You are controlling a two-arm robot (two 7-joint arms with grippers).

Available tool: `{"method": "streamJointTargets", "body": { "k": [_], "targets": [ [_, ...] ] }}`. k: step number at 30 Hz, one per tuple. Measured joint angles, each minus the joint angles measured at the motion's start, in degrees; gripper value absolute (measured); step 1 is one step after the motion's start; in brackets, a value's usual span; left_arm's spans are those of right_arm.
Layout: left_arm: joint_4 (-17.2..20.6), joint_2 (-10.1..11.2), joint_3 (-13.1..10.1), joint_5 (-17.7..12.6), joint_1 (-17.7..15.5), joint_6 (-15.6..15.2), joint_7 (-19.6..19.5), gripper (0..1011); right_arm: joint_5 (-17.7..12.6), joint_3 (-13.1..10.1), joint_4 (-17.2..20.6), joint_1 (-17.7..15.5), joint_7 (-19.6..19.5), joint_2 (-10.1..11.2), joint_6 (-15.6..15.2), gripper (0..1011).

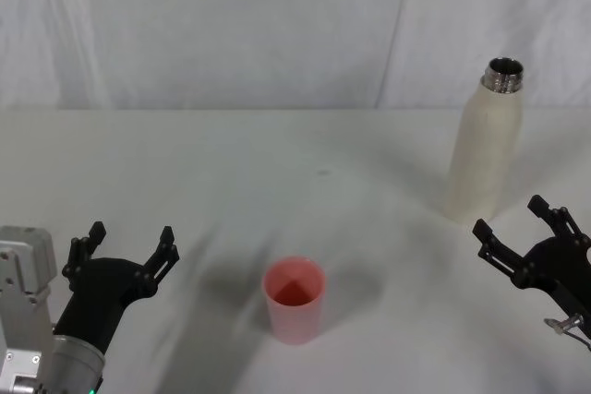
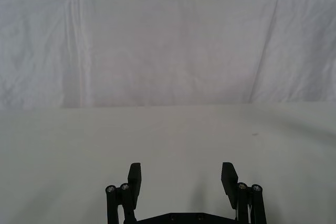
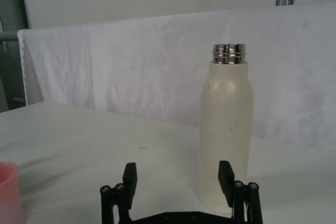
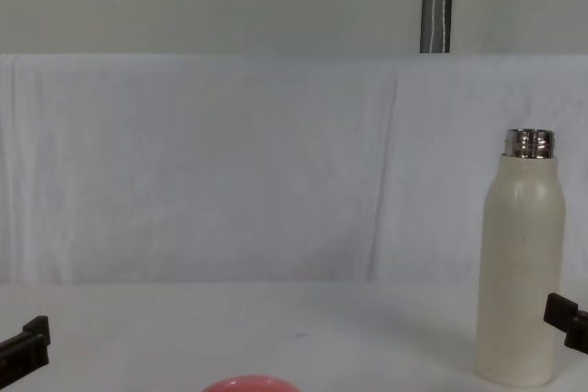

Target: Grasp the thermos with one hand and pour water into the cup lid.

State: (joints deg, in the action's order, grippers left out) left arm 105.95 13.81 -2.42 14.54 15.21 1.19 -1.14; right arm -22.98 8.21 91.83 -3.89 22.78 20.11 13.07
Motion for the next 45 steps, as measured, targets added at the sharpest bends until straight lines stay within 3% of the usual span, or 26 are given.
{"method": "streamJointTargets", "body": {
  "k": [45],
  "targets": [
    [0.0, 0.0, 0.0, 0.0, 0.0, 0.0, 0.0, 1001, 0.0, 0.0, 0.0, 0.0, 0.0, 0.0, 0.0, 1000]
  ]
}}
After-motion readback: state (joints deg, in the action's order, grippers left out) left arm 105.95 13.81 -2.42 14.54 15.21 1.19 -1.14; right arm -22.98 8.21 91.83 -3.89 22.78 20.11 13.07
